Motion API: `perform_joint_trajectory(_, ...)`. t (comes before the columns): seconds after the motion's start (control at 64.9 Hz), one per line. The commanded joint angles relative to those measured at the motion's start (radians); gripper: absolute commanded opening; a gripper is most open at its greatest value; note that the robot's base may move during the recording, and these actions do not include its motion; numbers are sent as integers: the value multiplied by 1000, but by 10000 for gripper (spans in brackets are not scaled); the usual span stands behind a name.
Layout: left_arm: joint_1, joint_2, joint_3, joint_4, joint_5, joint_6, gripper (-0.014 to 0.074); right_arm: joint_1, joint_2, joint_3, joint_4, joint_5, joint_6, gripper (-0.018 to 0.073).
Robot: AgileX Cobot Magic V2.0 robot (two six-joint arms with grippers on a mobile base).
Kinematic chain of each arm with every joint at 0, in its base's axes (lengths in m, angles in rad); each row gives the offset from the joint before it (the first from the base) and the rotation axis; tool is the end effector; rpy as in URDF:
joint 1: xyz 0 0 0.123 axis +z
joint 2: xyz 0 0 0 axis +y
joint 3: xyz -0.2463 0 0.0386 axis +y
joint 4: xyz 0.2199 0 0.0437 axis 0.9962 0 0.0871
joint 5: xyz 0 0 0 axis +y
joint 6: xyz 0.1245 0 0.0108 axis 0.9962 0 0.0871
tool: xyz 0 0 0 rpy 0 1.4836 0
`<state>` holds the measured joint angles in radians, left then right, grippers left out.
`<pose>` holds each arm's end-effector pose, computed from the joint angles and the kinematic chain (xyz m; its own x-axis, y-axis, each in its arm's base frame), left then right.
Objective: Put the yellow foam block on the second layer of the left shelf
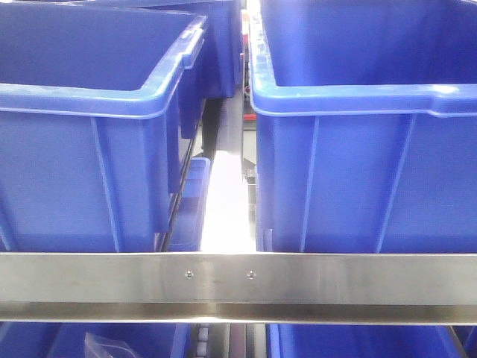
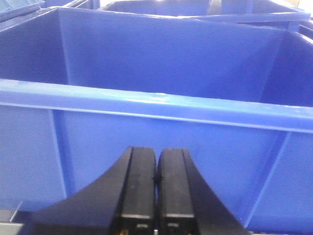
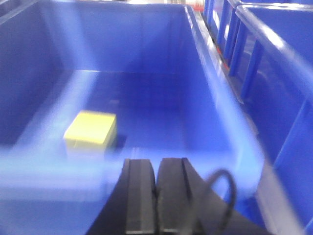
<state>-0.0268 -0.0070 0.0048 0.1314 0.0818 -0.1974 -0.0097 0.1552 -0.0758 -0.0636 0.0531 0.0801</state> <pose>0.0982 -0.0013 0.2050 0.0072 -0.0666 -0.9978 0.0166 0.9977 -0.0665 0.1101 -0.0015 0.2196 -0.0450 0.0170 -0.9988 0.0138 0.9998 0.0164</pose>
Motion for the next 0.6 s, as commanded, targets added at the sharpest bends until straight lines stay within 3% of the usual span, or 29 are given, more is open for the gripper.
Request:
perform_joint_trajectory(0.0, -3, 8, 26, -2, -88, -4, 136, -6, -67, 44, 16, -129, -7, 57)
perform_joint_trajectory(0.123, -3, 8, 26, -2, -88, -4, 136, -7, -188, 84, 15, -66, -7, 57)
perform_joint_trajectory(0.586, -3, 8, 26, -2, -88, -4, 136, -9, -183, 84, 15, -69, -7, 57)
